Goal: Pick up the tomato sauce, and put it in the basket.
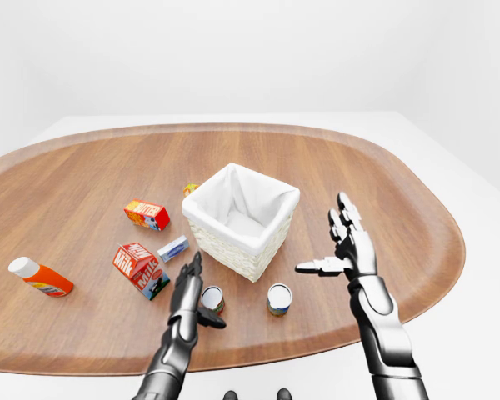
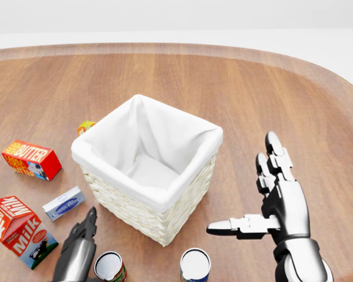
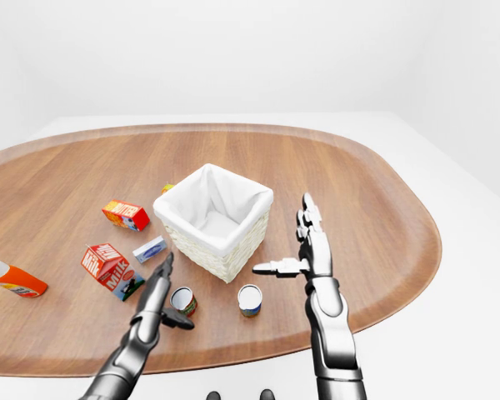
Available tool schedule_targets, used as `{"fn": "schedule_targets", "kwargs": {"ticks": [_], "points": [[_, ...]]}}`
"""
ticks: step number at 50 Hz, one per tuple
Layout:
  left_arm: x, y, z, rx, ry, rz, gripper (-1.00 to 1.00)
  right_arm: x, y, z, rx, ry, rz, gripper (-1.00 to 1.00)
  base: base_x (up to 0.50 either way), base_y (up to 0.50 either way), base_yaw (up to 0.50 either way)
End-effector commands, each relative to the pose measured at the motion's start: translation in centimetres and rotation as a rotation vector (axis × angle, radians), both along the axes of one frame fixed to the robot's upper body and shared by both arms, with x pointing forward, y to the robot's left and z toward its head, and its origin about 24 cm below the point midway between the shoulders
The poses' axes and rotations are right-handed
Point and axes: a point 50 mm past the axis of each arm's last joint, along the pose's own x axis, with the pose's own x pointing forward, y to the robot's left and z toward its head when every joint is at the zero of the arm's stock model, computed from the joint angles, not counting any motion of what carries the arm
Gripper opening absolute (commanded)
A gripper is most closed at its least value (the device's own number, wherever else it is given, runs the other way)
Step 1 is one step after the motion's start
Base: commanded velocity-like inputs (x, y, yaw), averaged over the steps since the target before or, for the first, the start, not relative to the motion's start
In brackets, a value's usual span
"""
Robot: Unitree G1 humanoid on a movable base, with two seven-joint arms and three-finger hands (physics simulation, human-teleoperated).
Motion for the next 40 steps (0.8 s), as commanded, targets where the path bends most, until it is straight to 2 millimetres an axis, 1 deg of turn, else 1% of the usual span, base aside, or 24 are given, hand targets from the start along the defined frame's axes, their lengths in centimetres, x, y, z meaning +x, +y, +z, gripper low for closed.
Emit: {"fn": "schedule_targets", "kwargs": {"ticks": [1, 26, 28, 29, 31, 34, 37, 40], "points": [[-0.06, -0.07, -0.08, 0.004, 0.002, -0.002, 1.00, -0.02, 0.00, -0.02, 0.001, 0.001, 0.000, 1.00, 0.00, 0.00, 0.00], [0.04, 0.16, -0.60, 0.026, 0.023, 0.010, 1.00, -0.02, 0.00, 0.17, 0.002, -0.007, -0.001, 1.00, 0.00, 0.00, 0.00], [0.02, 0.17, -0.63, 0.025, 0.024, 0.011, 0.22, -0.03, 0.01, 0.18, 0.002, -0.008, -0.001, 1.00, 0.00, 0.00, 0.00], [0.02, 0.17, -0.63, 0.023, 0.025, 0.011, -0.55, -0.04, 0.01, 0.14, 0.002, -0.006, -0.001, 1.00, 0.00, 0.00, 0.00], [0.02, 0.18, -0.63, 0.024, 0.025, 0.011, -0.84, -0.05, 0.01, 0.18, 0.003, -0.008, -0.001, 1.00, 0.00, 0.00, 0.00], [0.00, 0.18, -0.63, 0.023, 0.025, 0.011, -0.79, -0.07, -0.01, 0.29, 0.002, -0.013, -0.002, 1.00, 0.00, 0.00, 0.00], [-0.02, 0.16, -0.60, 0.021, 0.024, 0.010, -0.86, -0.05, 0.00, 0.18, 0.003, -0.008, -0.001, 1.00, 0.00, 0.00, 0.00], [-0.04, 0.15, -0.58, 0.019, 0.024, 0.009, -1.00, -0.06, 0.00, 0.22, 0.003, -0.010, -0.001, 1.00, 0.00, 0.00, 0.00]]}}
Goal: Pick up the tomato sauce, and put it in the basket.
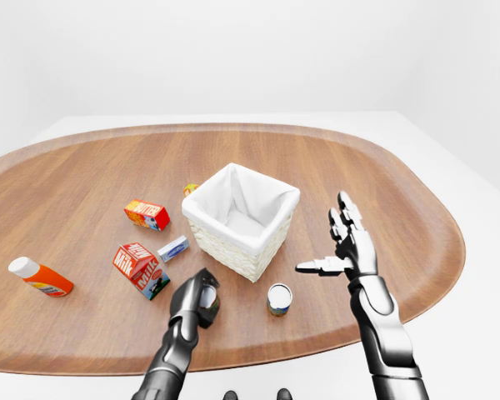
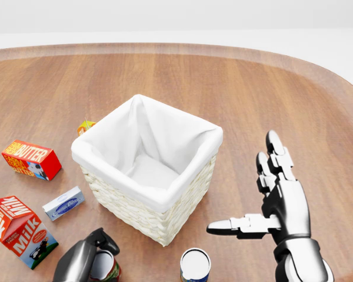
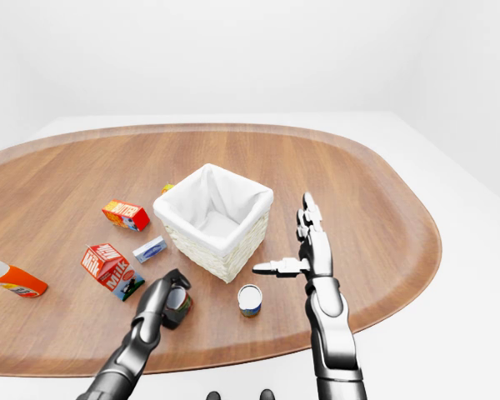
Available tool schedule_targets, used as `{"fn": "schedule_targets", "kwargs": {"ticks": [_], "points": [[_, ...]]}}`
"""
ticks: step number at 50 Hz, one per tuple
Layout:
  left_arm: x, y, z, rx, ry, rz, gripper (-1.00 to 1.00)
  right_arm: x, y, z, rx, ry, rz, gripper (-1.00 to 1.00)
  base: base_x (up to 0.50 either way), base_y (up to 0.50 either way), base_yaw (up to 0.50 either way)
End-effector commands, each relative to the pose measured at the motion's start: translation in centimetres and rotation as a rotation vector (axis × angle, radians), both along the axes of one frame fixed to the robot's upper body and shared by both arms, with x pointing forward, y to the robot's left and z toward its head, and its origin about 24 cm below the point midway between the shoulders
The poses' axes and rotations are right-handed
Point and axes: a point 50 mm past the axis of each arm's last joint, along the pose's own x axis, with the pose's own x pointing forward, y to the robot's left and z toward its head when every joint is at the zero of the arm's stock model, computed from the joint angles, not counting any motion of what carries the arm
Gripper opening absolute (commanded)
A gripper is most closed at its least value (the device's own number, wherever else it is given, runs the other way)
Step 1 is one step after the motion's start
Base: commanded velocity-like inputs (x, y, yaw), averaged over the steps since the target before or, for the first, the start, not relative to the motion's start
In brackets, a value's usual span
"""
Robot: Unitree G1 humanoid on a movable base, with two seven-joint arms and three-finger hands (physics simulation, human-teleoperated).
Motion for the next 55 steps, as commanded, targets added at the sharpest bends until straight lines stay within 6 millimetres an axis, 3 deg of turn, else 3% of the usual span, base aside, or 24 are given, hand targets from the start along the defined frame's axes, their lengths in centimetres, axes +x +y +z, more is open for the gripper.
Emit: {"fn": "schedule_targets", "kwargs": {"ticks": [1, 20, 31, 55], "points": [[0.0, 0.1, 0.1, 0.001, -0.006, 0.003, -1.00, 0.0, 0.0, 0.0, 0.001, -0.002, -0.001, 1.00, 0.00, 0.00, 0.00], [0.6, 0.2, 2.4, -0.085, -0.085, -0.014, -1.00, 0.0, -0.1, 0.1, 0.000, -0.003, -0.004, 1.00, 0.00, 0.00, 0.00], [0.9, -0.2, 6.8, -0.172, -0.233, -0.079, -1.00, 0.2, 0.0, -0.1, -0.002, 0.005, -0.003, 1.00, 0.00, 0.00, 0.00], [0.5, -0.7, 11.2, -0.228, -0.380, -0.153, -1.00, 0.2, 0.0, -0.7, -0.003, 0.029, -0.002, 1.00, 0.00, 0.00, 0.00]]}}
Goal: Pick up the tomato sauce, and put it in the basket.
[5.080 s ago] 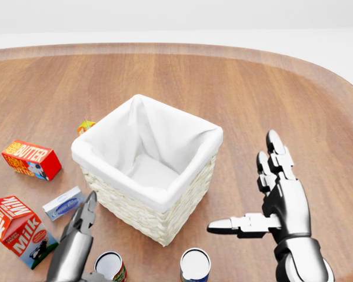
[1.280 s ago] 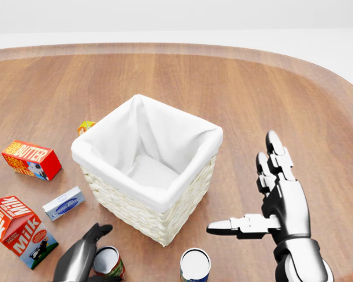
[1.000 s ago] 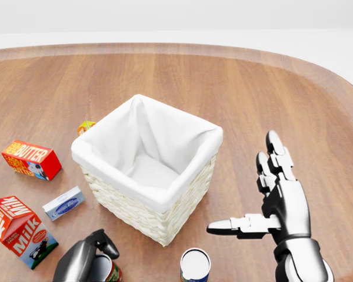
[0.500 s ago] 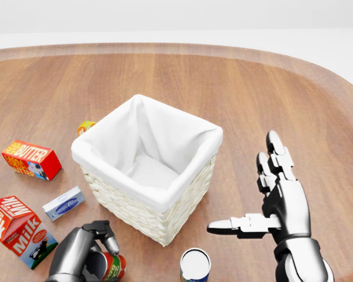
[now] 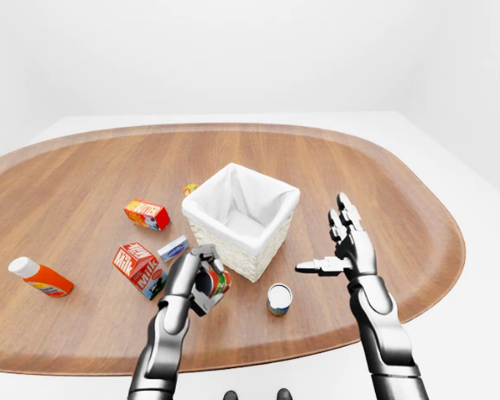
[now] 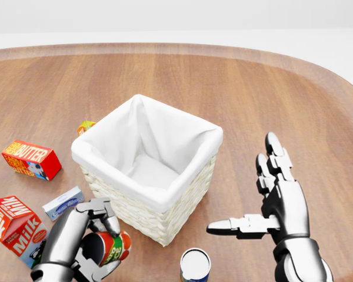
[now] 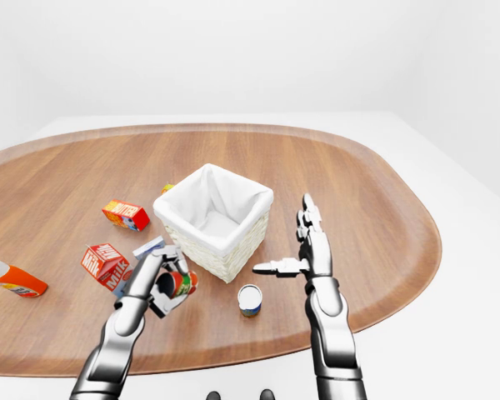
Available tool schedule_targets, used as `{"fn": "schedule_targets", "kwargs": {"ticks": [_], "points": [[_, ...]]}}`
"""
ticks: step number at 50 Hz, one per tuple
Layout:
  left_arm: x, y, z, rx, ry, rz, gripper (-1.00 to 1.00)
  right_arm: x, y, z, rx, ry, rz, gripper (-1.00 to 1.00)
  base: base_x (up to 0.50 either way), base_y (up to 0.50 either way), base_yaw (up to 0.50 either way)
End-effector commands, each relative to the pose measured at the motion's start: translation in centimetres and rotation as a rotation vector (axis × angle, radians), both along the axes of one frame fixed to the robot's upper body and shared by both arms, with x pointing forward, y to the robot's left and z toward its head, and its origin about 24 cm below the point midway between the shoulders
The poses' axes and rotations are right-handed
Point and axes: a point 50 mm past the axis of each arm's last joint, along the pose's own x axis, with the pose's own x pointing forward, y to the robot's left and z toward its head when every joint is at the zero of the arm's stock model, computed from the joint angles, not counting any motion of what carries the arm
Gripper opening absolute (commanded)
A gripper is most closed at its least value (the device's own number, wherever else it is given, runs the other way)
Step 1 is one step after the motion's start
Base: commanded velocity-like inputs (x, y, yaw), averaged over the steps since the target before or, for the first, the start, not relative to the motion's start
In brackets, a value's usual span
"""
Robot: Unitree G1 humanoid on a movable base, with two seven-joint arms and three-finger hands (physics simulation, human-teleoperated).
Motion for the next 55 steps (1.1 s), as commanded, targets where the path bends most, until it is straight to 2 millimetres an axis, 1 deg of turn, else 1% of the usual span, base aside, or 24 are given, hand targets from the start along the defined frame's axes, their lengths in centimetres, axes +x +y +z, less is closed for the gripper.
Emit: {"fn": "schedule_targets", "kwargs": {"ticks": [1, 2, 6, 13, 17, 28, 46, 51, 55], "points": [[-0.2, -0.1, 2.8, -0.050, -0.101, -0.022, -1.00, 0.1, 0.0, -0.3, 0.000, 0.015, 0.001, 1.00, 0.00, 0.00, 0.00], [-0.3, -0.1, 3.3, -0.053, -0.120, -0.031, -1.00, 0.1, 0.0, -0.4, 0.000, 0.018, 0.001, 1.00, 0.00, 0.00, 0.00], [-0.3, 0.0, 3.9, -0.058, -0.136, -0.032, -1.00, 0.2, 0.0, -0.5, 0.000, 0.024, 0.001, 1.00, 0.00, 0.00, 0.00], [-0.4, 0.1, 4.6, -0.065, -0.149, -0.028, -1.00, 0.2, 0.0, -0.8, 0.000, 0.034, 0.001, 1.00, 0.00, 0.00, 0.00], [-0.4, 0.1, 4.7, -0.069, -0.153, -0.029, -1.00, 0.1, 0.0, -0.6, 0.000, 0.027, 0.001, 1.00, 0.00, 0.00, 0.00], [-0.8, 0.3, 6.2, -0.080, -0.174, -0.026, -1.00, 0.2, 0.0, -0.3, 0.001, 0.015, -0.001, 1.00, 0.00, 0.00, 0.00], [-0.8, 0.7, 7.8, -0.089, -0.203, -0.020, -1.00, 0.2, -0.1, -0.3, -0.001, 0.016, -0.003, 1.00, 0.00, 0.00, 0.00], [-0.9, 0.7, 8.2, -0.094, -0.207, -0.021, -1.00, 0.2, 0.0, -0.7, -0.002, 0.029, -0.001, 1.00, 0.00, 0.00, 0.00], [-0.9, 0.7, 8.2, -0.094, -0.209, -0.021, -1.00, 0.3, 0.0, -0.7, -0.003, 0.033, -0.002, 1.00, 0.00, 0.00, 0.00]]}}
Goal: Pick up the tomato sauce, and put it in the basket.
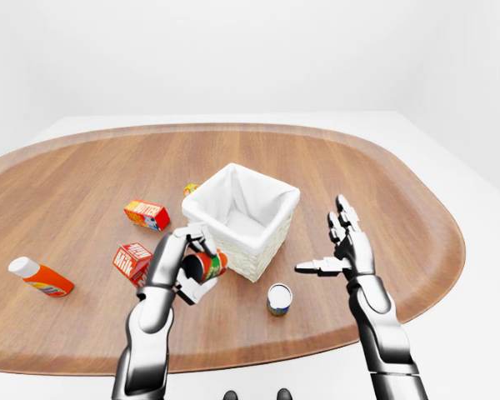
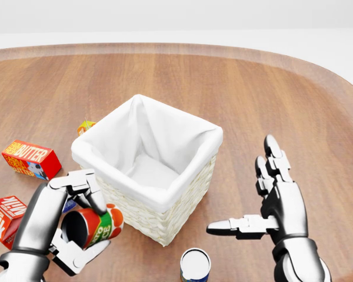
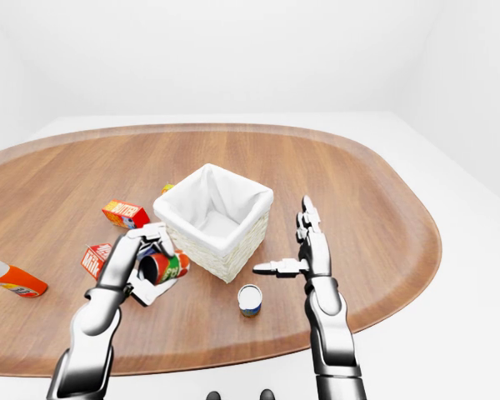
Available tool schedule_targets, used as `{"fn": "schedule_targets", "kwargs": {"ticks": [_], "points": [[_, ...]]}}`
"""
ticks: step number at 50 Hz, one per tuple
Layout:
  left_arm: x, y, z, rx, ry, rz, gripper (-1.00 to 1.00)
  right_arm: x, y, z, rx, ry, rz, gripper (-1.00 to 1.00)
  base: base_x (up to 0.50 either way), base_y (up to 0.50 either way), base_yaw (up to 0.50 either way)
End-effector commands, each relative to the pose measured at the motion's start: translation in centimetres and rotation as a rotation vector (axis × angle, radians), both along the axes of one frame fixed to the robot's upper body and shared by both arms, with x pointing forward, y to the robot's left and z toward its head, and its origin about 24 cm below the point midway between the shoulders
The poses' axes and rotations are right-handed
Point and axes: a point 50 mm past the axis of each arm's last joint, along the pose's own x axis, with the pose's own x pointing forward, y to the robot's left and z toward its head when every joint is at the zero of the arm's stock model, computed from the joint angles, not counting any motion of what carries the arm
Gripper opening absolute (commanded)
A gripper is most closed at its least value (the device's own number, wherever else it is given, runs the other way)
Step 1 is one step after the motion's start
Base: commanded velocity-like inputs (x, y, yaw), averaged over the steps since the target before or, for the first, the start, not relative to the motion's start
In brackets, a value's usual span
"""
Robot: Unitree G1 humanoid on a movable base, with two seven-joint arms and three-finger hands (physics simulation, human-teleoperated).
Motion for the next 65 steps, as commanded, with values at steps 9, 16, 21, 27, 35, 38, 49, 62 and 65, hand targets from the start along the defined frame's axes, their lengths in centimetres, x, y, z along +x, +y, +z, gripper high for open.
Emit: {"fn": "schedule_targets", "kwargs": {"ticks": [9, 16, 21, 27, 35, 38, 49, 62, 65], "points": [[-0.2, 0.2, 2.1, -0.047, -0.056, -0.012, -1.00, 0.1, 0.1, -0.3, -0.003, 0.012, 0.002, 1.00, 0.00, 0.00, 0.00], [0.0, 0.3, 2.7, -0.044, -0.079, -0.019, -1.00, 0.1, 0.1, -0.5, -0.005, 0.014, 0.002, 1.00, 0.00, 0.00, 0.00], [0.2, 0.3, 3.4, -0.039, -0.109, -0.027, -1.00, 0.1, 0.1, -0.4, -0.005, 0.012, 0.001, 1.00, 0.00, 0.00, 0.00], [0.4, -0.5, 5.9, -0.025, -0.207, -0.071, -1.00, 0.1, 0.1, -0.3, -0.004, 0.012, 0.000, 1.00, 0.00, 0.00, 0.00], [0.7, -0.8, 6.9, -0.022, -0.247, -0.088, -1.00, 0.2, -0.1, -0.3, -0.003, 0.011, -0.004, 1.00, 0.00, 0.00, 0.00], [0.9, -0.9, 7.2, -0.019, -0.261, -0.094, -1.00, 0.1, -0.1, -0.3, -0.003, 0.012, -0.004, 1.00, 0.00, 0.00, 0.00], [2.0, -1.9, 9.1, 0.003, -0.329, -0.136, -1.00, 0.2, -0.1, -0.2, -0.002, 0.009, -0.006, 1.00, 0.00, 0.00, 0.00], [4.5, -2.8, 10.2, 0.023, -0.343, -0.150, -1.00, 0.2, -0.1, -0.2, -0.002, 0.011, -0.005, 1.00, 0.00, 0.00, 0.00], [5.4, -3.0, 10.0, 0.018, -0.322, -0.145, -1.00, 0.3, -0.1, -0.2, -0.002, 0.012, -0.005, 1.00, 0.00, 0.00, 0.00]]}}
